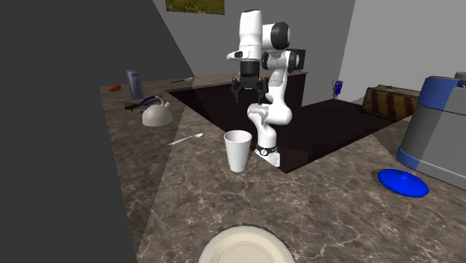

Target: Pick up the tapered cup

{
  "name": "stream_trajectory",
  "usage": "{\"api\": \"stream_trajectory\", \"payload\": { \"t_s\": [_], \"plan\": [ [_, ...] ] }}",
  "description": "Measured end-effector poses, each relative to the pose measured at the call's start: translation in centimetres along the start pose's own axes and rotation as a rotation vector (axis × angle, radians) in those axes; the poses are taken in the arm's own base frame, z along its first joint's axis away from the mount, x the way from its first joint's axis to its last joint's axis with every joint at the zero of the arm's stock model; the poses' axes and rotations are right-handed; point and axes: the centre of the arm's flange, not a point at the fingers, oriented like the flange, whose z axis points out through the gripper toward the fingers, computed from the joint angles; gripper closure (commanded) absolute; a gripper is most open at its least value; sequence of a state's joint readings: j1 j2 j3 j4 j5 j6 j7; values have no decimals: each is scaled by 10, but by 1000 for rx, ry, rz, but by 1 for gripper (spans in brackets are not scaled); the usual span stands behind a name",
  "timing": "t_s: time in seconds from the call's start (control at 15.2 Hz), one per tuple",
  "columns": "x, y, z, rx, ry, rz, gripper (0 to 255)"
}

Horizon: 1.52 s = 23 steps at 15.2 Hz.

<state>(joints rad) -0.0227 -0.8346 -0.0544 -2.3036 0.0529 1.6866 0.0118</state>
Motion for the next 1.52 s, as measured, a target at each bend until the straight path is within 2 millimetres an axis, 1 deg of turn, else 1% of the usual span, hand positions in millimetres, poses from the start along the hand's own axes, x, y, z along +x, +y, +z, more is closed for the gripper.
{"api": "stream_trajectory", "payload": {
  "t_s": [0.07,0.2,0.33,0.46,0.59,0.79,0.99,1.39,1.45,1.52],
  "plan": [
    [0,0,0,0,0,0,0],
    [5,11,11,6,-17,3,0],
    [15,23,29,14,-43,7,0],
    [27,42,52,23,-70,12,0],
    [33,63,73,32,-98,17,0],
    [44,87,105,46,-140,24,0],
    [45,96,122,51,-154,26,0],
    [38,99,153,51,-156,26,0],
    [38,99,155,51,-156,26,255],
    [38,99,156,51,-156,26,255]
  ]
}}
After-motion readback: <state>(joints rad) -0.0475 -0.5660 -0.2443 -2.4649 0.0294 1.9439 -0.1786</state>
